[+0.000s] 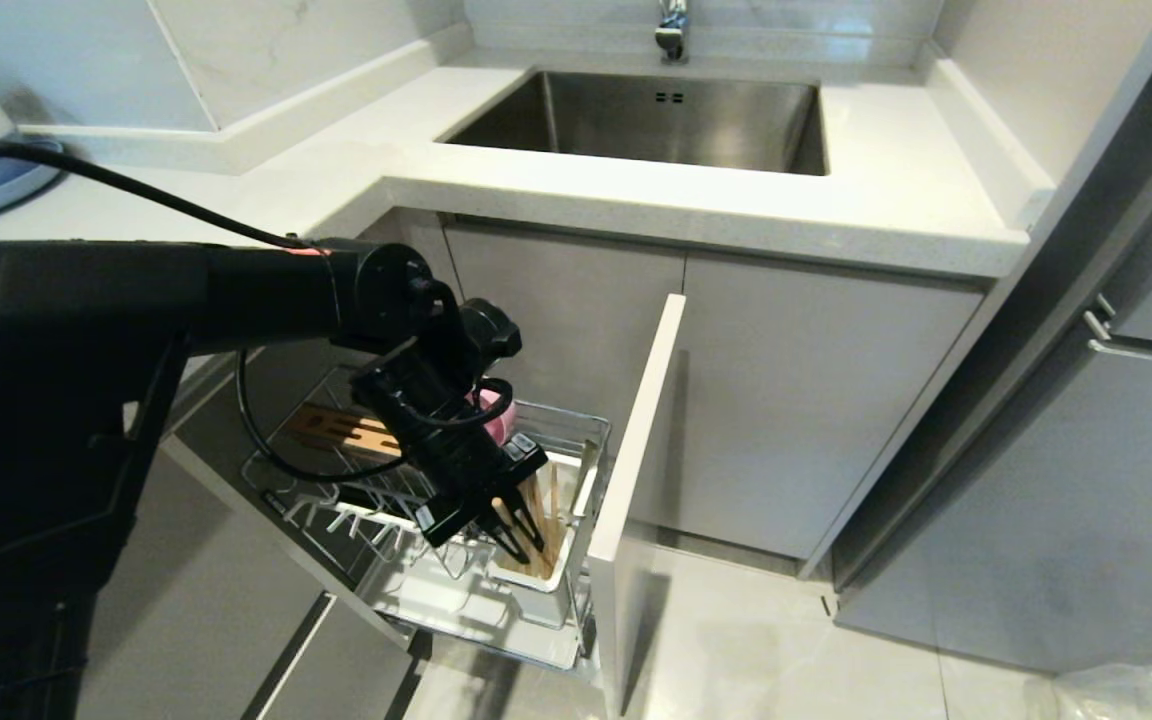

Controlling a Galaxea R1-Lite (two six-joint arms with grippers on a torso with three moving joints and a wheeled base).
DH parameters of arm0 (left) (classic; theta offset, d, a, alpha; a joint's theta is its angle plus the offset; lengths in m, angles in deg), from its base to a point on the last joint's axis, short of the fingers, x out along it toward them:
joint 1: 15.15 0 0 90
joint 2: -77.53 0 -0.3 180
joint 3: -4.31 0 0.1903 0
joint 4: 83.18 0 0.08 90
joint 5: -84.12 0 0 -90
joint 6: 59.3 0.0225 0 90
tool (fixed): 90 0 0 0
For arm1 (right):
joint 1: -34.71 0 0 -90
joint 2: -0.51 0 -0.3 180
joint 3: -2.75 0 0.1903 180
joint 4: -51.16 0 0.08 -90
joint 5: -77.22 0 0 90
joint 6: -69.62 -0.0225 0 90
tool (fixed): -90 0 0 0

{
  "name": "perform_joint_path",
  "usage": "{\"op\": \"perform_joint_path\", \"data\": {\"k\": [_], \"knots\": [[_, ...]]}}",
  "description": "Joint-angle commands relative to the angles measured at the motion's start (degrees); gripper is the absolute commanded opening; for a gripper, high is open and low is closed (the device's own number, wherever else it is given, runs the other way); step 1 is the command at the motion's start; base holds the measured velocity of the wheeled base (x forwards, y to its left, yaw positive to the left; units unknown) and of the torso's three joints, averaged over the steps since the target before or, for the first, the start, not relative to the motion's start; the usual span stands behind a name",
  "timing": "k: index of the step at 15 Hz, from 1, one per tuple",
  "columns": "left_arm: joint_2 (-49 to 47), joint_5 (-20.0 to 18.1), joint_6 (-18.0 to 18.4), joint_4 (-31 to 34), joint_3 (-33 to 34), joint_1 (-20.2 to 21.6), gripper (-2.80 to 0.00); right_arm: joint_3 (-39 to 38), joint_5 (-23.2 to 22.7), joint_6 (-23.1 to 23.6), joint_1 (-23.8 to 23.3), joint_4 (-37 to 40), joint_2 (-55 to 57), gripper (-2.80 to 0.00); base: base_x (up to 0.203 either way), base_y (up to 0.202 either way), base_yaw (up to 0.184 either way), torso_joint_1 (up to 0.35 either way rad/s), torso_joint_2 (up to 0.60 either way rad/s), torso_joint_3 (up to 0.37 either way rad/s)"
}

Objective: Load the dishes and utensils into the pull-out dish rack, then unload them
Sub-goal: Pick up the chopsticks and place it in the cupboard

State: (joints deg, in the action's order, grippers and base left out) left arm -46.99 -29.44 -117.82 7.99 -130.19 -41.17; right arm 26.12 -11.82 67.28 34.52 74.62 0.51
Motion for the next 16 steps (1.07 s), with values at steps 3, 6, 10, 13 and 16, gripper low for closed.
{"op": "perform_joint_path", "data": {"k": [3,6,10,13,16], "knots": [[-2.0,-4.5,1.4,0.3,-0.1,1.1,-2.8,-0.1,0.0,0.0,0.0,0.0,0.0,-2.8,0.0,0.0,0.0,0.0,0.0,0.0],[-2.9,-4.7,1.7,0.0,-0.1,1.9,-2.8,-0.1,0.0,0.0,0.0,0.0,0.0,-2.8,0.0,0.0,0.0,0.0,0.0,0.0],[-5.1,-4.8,1.8,-1.7,-0.1,2.8,-2.8,-0.1,0.0,0.0,0.0,0.0,0.0,-2.8,0.0,0.0,0.0,0.0,0.0,0.0],[-6.1,-5.1,1.8,-2.6,-0.1,3.3,-2.8,-0.1,0.0,0.0,0.0,0.0,0.0,-2.8,0.0,0.0,0.0,0.0,0.0,0.0],[-7.0,-5.8,1.8,-3.2,-0.1,3.6,-2.8,-0.1,0.0,0.0,0.0,0.0,0.0,-2.8,0.0,0.0,0.0,0.0,0.0,0.0]]}}
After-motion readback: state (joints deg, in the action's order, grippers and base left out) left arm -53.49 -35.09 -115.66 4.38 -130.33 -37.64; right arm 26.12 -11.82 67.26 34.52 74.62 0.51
